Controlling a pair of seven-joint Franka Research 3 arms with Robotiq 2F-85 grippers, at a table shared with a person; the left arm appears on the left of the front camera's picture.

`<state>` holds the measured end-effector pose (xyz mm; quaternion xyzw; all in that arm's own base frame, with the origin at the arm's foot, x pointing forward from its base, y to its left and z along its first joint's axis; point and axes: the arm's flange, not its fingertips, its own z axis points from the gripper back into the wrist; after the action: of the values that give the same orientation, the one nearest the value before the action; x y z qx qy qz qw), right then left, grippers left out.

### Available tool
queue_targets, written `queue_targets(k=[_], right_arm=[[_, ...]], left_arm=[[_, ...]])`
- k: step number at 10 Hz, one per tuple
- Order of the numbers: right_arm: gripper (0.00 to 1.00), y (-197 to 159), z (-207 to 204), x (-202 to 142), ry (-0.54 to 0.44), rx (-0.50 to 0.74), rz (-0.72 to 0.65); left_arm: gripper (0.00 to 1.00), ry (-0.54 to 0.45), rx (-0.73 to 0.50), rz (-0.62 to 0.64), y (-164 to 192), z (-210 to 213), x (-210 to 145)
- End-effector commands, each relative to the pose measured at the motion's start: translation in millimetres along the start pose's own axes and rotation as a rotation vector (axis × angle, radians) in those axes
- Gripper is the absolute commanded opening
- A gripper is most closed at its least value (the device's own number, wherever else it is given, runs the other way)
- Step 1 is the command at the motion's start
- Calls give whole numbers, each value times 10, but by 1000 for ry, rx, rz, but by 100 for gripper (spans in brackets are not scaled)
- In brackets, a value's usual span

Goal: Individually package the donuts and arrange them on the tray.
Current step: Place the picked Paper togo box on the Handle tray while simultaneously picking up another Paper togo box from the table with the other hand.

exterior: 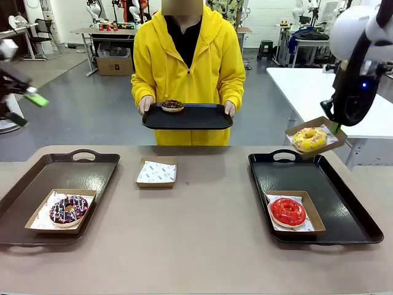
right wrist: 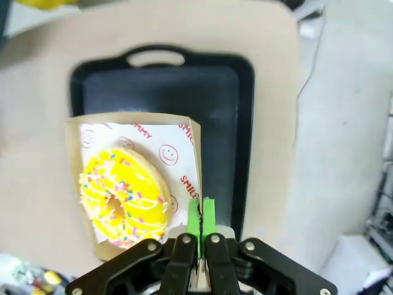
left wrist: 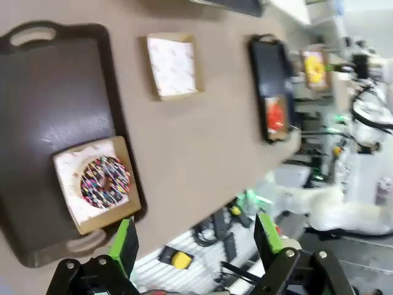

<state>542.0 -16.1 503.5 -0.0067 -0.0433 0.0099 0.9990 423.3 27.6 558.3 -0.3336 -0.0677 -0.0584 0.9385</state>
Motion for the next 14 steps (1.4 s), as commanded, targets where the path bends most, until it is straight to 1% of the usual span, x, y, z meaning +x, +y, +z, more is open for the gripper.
queue_targets(k=[1,3,4,5,7,9,10,11,12,13,14], right_arm=[[1,24,-338,2,-24,11,48],[1,77,-602,-26,12,10,74],[1,117,-689,-48,2,17,67],[1,46,-539,-6,16,2,43],[1,46,-539,-6,16,2,43],[1,46,-539,-6,16,2,43],[1,46,-539,-6,16,2,43],[1,46,-539,-6,16,2,43],[1,46,-539,-6,16,2,43],[1,46,-539,-6,16,2,43],[1,46,-539,-6,16,2,43]], left_arm=[[99,61,194,-9,-201,-464,272],[99,75,347,-67,-483,-963,516],[99,86,399,-95,-588,-1198,615],[99,84,447,-114,-669,-1446,707],[99,93,543,-171,-791,-2021,814],[99,93,626,-253,-875,-2547,758],[99,72,629,-269,-928,-2677,758],[99,27,617,-288,-966,-2733,792],[99,-28,588,-313,-929,-2715,803],[99,88,596,-294,-941,-2749,732],[99,88,596,-294,-941,-2749,732]])
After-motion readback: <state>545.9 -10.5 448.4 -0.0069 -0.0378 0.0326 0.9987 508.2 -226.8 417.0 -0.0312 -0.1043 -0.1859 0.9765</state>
